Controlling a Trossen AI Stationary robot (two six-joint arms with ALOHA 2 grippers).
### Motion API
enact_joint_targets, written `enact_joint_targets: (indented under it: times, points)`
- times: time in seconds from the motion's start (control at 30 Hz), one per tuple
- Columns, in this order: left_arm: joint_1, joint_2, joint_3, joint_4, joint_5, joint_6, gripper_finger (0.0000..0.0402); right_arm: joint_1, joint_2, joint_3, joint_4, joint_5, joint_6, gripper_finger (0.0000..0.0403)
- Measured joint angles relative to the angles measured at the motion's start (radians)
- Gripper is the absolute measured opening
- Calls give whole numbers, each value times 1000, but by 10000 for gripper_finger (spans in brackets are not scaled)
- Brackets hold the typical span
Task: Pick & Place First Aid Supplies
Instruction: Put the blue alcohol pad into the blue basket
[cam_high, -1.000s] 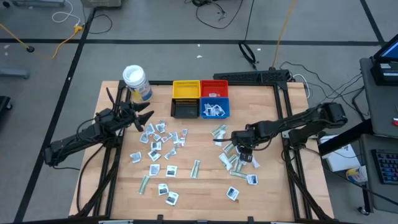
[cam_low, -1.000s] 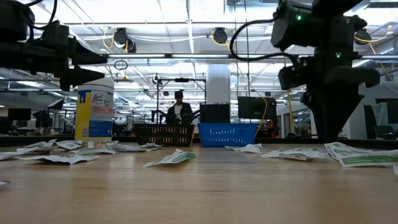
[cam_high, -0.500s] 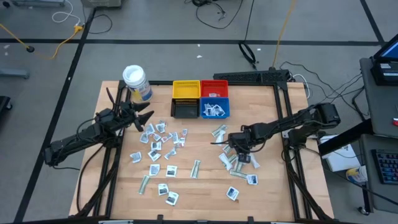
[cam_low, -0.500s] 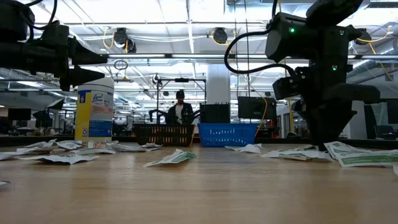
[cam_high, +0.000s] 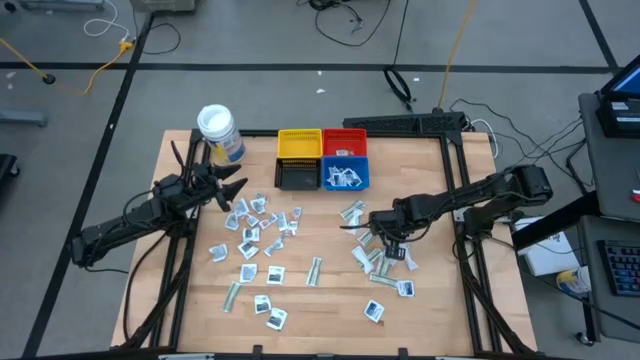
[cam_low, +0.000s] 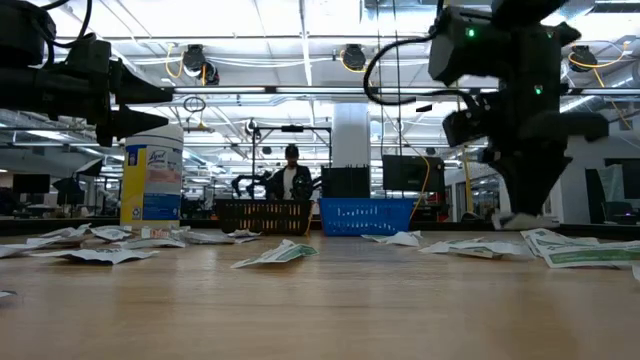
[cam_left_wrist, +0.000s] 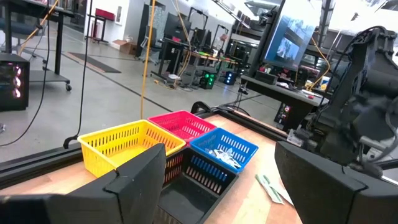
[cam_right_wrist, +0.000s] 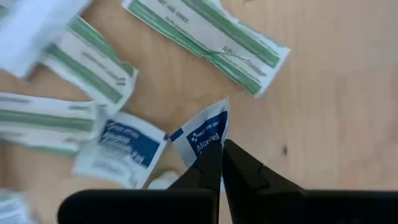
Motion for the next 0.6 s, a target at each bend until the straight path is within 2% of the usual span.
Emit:
enact_joint_targets:
  times: [0.2,0.6]
  points:
    - [0,0,0,0,0,0,306,-29,-36,105,-157,-66,24,1]
    - [0,0,0,0,0,0,306,-78,-43,329,-409,-69,18,0]
